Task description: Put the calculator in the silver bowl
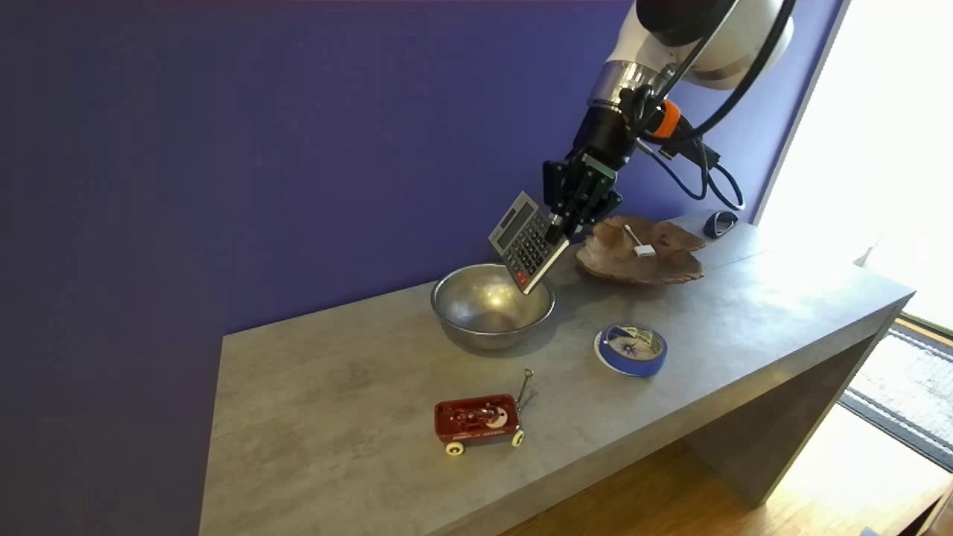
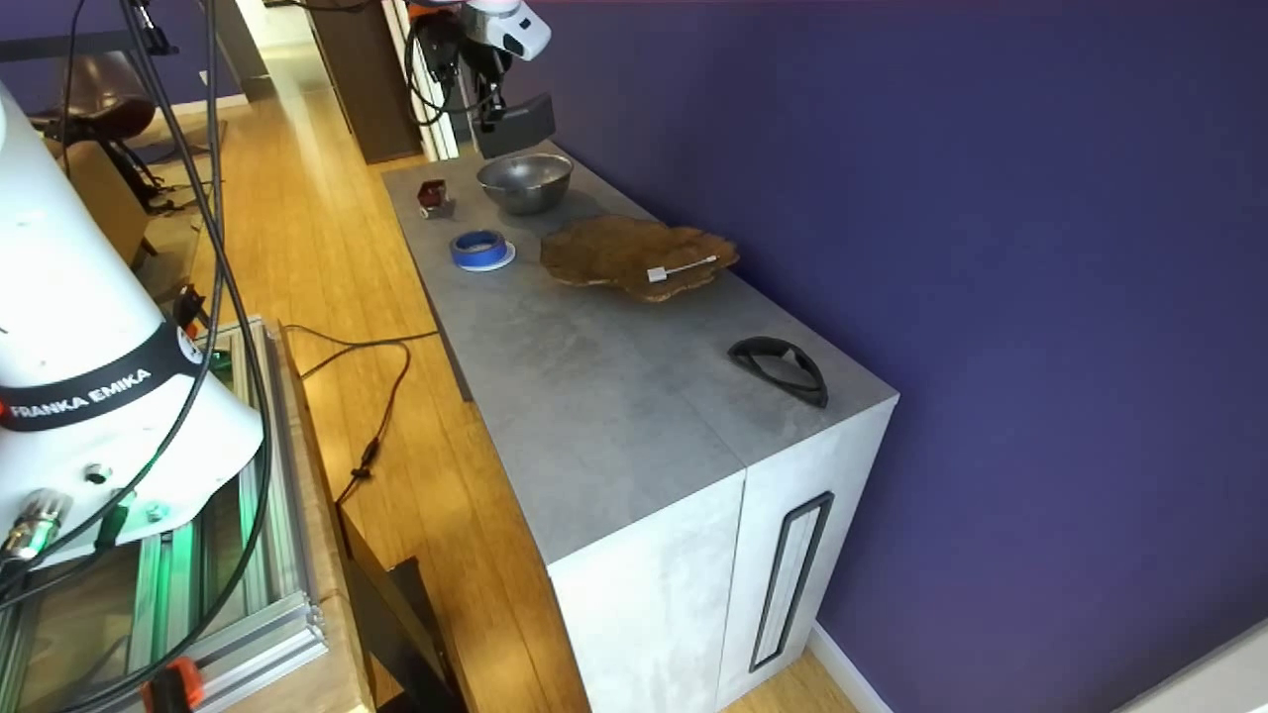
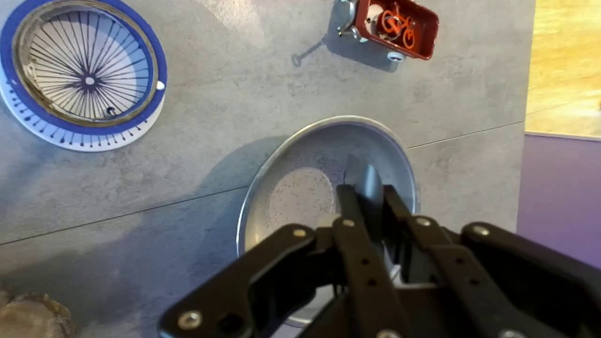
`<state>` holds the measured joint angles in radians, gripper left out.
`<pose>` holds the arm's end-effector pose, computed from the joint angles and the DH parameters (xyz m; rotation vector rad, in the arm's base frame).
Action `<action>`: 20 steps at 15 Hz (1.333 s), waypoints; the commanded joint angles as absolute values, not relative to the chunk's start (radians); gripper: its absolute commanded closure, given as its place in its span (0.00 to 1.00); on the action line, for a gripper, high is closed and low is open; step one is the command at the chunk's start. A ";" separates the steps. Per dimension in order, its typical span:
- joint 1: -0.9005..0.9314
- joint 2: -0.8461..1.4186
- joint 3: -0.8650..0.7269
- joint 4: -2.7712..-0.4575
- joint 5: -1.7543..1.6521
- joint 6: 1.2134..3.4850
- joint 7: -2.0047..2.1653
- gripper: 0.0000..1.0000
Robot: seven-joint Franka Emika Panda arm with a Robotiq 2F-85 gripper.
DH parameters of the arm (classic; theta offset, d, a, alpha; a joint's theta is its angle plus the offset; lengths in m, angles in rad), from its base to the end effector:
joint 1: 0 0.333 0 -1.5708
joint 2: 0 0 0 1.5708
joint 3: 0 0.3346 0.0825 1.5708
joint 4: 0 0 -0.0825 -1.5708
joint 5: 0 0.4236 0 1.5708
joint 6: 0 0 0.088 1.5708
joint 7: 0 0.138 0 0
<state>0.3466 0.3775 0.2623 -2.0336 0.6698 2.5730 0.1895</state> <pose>0.5383 0.3723 0.2393 -2.6211 0.1993 0.0792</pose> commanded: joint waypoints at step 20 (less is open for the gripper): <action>0.371 0.705 0.203 -1.656 0.485 2.325 0.563 0.96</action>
